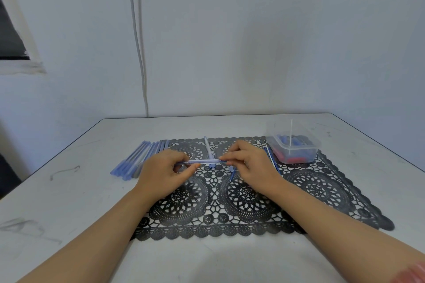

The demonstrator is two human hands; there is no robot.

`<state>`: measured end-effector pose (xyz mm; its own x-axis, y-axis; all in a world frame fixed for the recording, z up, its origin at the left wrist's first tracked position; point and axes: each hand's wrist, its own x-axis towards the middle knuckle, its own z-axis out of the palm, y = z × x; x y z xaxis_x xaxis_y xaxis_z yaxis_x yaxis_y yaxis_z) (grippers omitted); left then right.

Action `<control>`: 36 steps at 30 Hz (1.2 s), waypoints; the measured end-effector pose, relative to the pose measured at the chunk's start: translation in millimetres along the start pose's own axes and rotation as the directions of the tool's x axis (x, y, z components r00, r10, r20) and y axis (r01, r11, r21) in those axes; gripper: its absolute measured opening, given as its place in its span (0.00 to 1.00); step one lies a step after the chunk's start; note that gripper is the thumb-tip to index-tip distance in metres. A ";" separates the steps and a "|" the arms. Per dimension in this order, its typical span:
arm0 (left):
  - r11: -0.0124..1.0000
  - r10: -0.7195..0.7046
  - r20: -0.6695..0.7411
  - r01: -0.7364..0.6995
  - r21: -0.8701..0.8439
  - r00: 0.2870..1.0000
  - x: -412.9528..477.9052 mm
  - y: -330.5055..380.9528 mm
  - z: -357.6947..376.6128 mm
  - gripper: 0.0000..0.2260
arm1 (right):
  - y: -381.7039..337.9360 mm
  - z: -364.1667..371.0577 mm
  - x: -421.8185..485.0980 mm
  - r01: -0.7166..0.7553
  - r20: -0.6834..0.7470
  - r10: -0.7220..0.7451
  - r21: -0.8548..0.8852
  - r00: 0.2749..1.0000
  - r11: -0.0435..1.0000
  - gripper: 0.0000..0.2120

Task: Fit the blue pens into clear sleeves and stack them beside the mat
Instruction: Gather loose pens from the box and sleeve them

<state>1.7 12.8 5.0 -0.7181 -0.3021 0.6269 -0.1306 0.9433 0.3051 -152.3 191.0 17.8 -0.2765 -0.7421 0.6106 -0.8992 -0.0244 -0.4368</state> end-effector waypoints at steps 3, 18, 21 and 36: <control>1.000 0.026 0.014 -0.026 -0.001 1.000 -0.6 0.8 -0.3 0.18 | -1.7 -1.0 -0.2 -0.050 -0.002 0.050 0.055 0.999 0.997 0.07; 0.998 0.032 0.041 -0.029 -0.060 0.999 -0.2 -0.6 0.0 0.19 | -0.3 0.1 -1.2 -0.073 0.037 0.072 0.022 0.997 0.997 0.05; 0.999 0.013 0.037 -0.012 -0.040 0.999 0.5 0.5 1.3 0.19 | 0.7 -1.8 -0.2 -0.084 0.080 0.089 -0.068 0.993 0.994 0.09; 0.999 -0.013 0.037 0.014 -0.041 0.999 0.9 0.2 0.7 0.19 | 6.4 1.2 0.6 -0.263 0.174 0.335 -0.340 0.926 0.903 0.11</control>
<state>0.6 12.8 5.2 -0.7410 -0.3087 0.5964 -0.1127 0.9327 0.3427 -157.7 189.6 14.6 -0.4982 -0.8121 0.3039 -0.8546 0.4007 -0.3302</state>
